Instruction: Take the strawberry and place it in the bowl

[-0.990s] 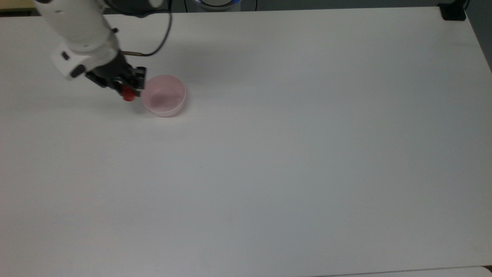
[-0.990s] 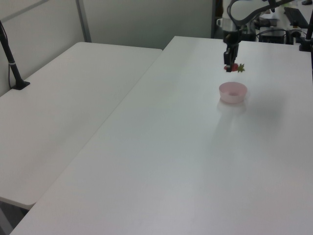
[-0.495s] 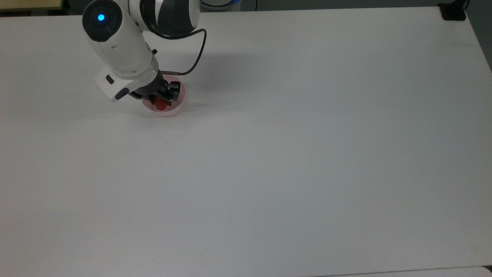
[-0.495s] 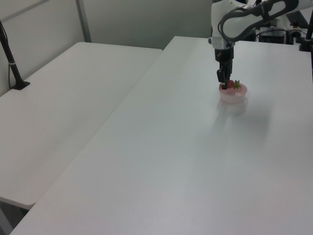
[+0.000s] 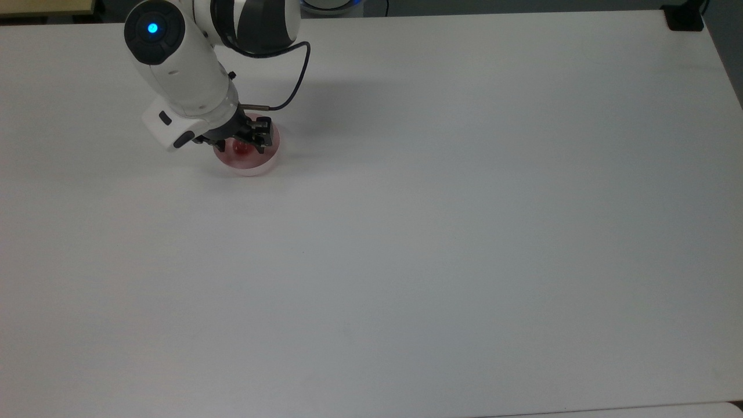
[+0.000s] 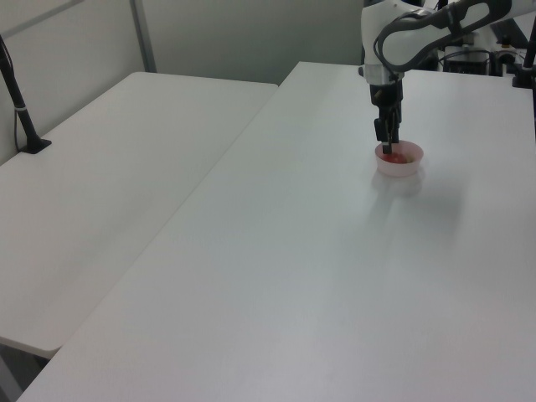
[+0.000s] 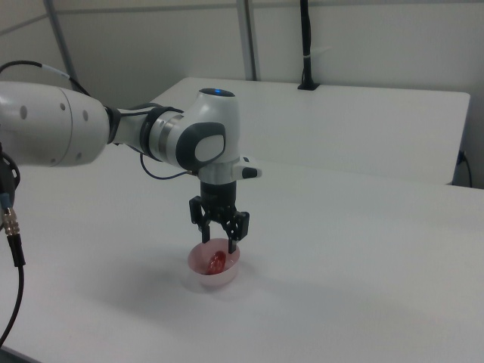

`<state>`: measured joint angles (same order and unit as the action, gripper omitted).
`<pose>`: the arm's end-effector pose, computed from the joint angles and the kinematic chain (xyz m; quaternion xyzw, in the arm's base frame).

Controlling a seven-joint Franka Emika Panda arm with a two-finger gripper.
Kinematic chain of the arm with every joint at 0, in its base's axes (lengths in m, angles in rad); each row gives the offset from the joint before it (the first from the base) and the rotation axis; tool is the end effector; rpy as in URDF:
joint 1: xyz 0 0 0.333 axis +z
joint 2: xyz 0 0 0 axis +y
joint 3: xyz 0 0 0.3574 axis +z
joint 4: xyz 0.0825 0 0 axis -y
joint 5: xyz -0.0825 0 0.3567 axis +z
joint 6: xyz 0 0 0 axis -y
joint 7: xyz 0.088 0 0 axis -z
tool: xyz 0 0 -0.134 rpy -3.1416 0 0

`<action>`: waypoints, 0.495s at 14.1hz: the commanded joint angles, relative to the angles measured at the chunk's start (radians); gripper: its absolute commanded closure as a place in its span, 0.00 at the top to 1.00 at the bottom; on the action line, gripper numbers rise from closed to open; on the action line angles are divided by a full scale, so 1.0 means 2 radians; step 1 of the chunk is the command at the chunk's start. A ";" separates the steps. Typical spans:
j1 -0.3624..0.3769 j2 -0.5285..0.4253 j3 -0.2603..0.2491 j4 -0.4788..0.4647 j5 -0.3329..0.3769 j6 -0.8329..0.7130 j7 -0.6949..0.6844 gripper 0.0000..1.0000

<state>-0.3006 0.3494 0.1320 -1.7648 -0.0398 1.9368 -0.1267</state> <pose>0.6002 -0.1130 0.3809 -0.9961 0.0141 0.0853 0.0176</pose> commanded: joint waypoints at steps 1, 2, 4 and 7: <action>0.001 -0.033 -0.001 -0.002 -0.004 -0.028 0.017 1.00; 0.001 -0.050 -0.001 -0.001 -0.002 -0.040 0.031 1.00; 0.001 -0.083 0.000 0.009 0.004 -0.066 0.038 1.00; 0.014 -0.132 0.000 0.045 0.033 -0.121 0.085 1.00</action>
<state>-0.2984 0.1875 0.1327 -1.7123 -0.0259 1.7915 -0.0505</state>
